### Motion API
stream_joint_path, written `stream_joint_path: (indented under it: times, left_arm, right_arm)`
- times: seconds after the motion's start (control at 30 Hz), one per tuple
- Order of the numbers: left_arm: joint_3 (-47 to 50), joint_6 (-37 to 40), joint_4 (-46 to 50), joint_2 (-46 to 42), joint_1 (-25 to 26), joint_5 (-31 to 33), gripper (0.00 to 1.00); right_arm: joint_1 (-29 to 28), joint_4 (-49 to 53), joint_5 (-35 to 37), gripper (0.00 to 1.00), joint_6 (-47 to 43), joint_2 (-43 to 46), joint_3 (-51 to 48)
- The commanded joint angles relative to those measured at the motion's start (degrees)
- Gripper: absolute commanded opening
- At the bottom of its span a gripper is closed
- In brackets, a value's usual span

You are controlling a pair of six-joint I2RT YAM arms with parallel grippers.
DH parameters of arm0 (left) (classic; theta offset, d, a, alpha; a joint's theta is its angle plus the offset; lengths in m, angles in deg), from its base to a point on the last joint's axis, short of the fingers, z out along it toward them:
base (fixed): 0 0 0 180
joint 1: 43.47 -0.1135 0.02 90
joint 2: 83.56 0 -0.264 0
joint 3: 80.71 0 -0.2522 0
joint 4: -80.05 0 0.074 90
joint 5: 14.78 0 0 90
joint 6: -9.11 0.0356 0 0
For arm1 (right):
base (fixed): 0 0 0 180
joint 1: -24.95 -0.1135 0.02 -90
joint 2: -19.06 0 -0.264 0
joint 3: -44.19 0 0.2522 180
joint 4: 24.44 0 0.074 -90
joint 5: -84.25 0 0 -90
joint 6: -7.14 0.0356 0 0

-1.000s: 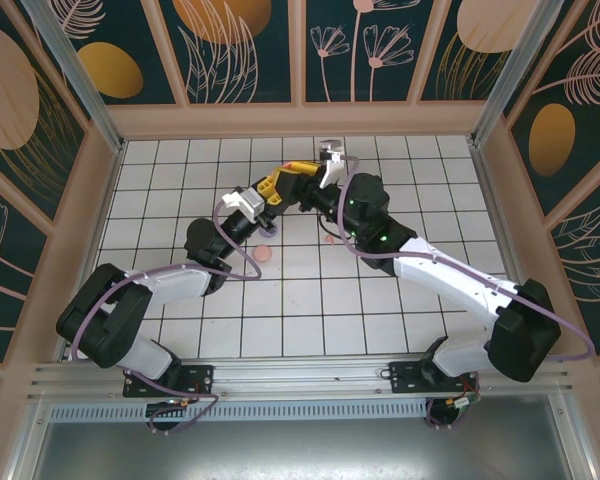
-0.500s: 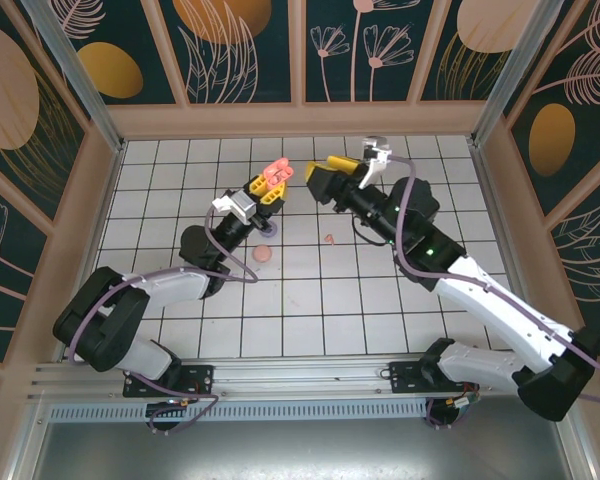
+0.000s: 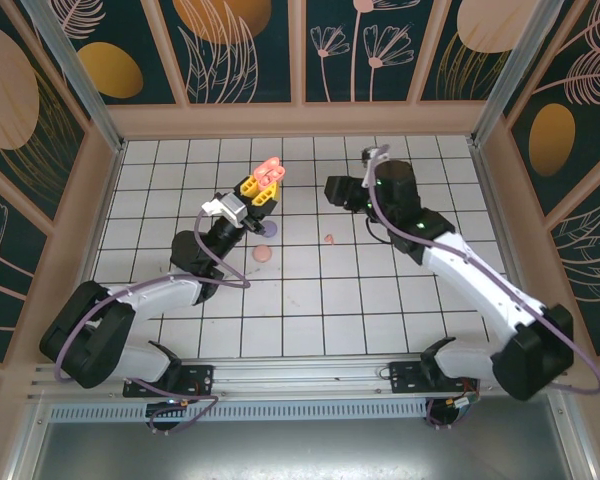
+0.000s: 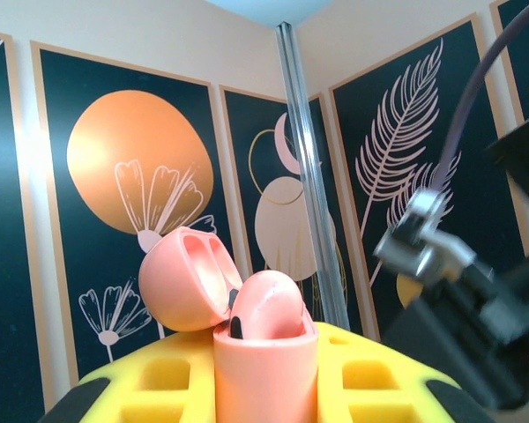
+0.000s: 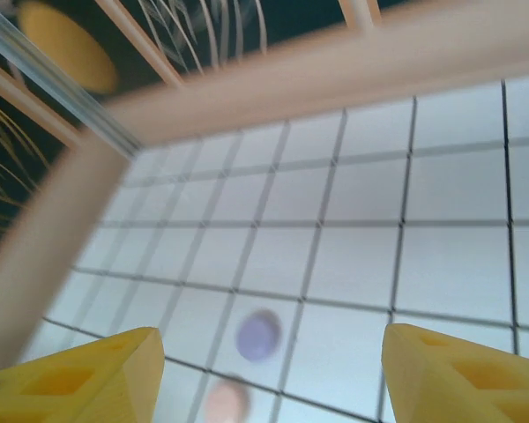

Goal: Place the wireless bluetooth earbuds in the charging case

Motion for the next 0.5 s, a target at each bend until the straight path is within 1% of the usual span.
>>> stream_joint_path:
  times: [0.0, 0.17, 0.2, 0.33, 0.47]
  left_arm:
    - [0.48, 0.19, -0.06, -1.56, 0.39, 0.34, 0.0]
    - [0.72, -0.13, 0.83, -2.63, 0.41, 0.29, 0.0]
    - [0.89, -0.05, 1.08, -2.87, 0.4, 0.32, 0.0]
    - [1.27, -0.18, 1.39, -3.42, 0.4, 0.49, 0.0]
    - [1.26, -0.58, 1.39, -3.35, 0.41, 0.5, 0.0]
  right_arm:
    - [0.28, 9.45, 1.0, 0.66, -5.67, -5.54, 4.67]
    - [0.28, 14.57, 3.14, 0.65, -10.84, -14.11, 8.28]
    - [0.28, 15.47, 4.78, 0.65, -11.96, -15.69, 8.89]
    - [0.28, 17.84, 7.67, 0.64, -15.33, -20.59, 10.84]
    - [0.28, 20.36, 8.29, 0.63, -17.97, -25.43, 13.01]
